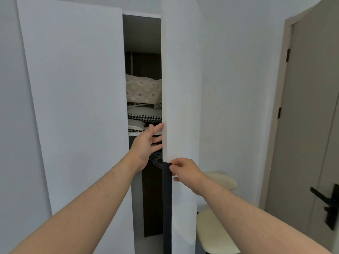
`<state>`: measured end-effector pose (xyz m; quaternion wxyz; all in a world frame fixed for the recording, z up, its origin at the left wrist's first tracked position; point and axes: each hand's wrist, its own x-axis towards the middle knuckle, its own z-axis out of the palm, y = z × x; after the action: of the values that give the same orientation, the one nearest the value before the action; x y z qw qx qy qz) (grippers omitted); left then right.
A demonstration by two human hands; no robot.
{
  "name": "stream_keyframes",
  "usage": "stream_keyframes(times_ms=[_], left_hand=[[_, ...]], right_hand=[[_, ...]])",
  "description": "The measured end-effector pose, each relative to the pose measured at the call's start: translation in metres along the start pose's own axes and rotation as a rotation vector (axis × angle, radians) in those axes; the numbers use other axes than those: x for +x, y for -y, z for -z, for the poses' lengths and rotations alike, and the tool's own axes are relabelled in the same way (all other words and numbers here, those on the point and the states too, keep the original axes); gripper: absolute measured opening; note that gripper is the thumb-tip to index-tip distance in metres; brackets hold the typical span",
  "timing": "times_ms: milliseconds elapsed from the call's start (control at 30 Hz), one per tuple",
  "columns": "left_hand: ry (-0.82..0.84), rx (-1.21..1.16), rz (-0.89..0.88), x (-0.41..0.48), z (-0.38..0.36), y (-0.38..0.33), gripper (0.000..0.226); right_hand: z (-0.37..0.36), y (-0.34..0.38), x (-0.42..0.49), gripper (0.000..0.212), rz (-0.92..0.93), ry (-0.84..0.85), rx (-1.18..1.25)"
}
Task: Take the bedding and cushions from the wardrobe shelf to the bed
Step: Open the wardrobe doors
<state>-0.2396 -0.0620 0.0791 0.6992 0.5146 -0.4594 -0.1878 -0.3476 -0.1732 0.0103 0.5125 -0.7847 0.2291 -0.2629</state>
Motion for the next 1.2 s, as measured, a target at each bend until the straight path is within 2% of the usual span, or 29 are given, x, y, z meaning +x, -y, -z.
stream_keyframes(times_ms=[200, 567, 633, 733, 967, 1067, 1133, 1200], left_hand=[[0.065, 0.048, -0.013, -0.012, -0.065, -0.002, 0.048], [0.162, 0.013, -0.057, -0.012, -0.186, 0.005, 0.033], [0.187, 0.017, -0.043, -0.010, -0.204, 0.007, 0.039], [0.217, 0.030, -0.014, -0.008, -0.219, 0.010, 0.047], [0.247, 0.015, -0.028, -0.001, -0.226, 0.018, 0.044], [0.203, 0.046, -0.070, -0.003, -0.205, 0.023, 0.041], [0.049, 0.076, -0.102, -0.002, -0.178, 0.025, 0.044], [-0.108, 0.158, -0.152, -0.001, -0.144, 0.028, 0.042]], right_hand=[[0.055, -0.020, -0.031, 0.012, 0.008, -0.157, -0.042], [0.153, -0.050, -0.064, 0.018, -0.065, -0.236, 0.156], [0.167, -0.055, -0.067, 0.019, -0.069, -0.249, 0.175], [0.182, -0.060, -0.069, 0.019, -0.076, -0.280, 0.177], [0.189, -0.069, -0.070, 0.022, -0.053, -0.312, 0.085], [0.180, -0.065, -0.071, 0.028, 0.037, -0.411, -0.214], [0.171, -0.053, -0.072, 0.038, 0.235, -0.591, -0.355], [0.158, -0.033, -0.073, 0.040, 0.497, -0.675, -0.480]])
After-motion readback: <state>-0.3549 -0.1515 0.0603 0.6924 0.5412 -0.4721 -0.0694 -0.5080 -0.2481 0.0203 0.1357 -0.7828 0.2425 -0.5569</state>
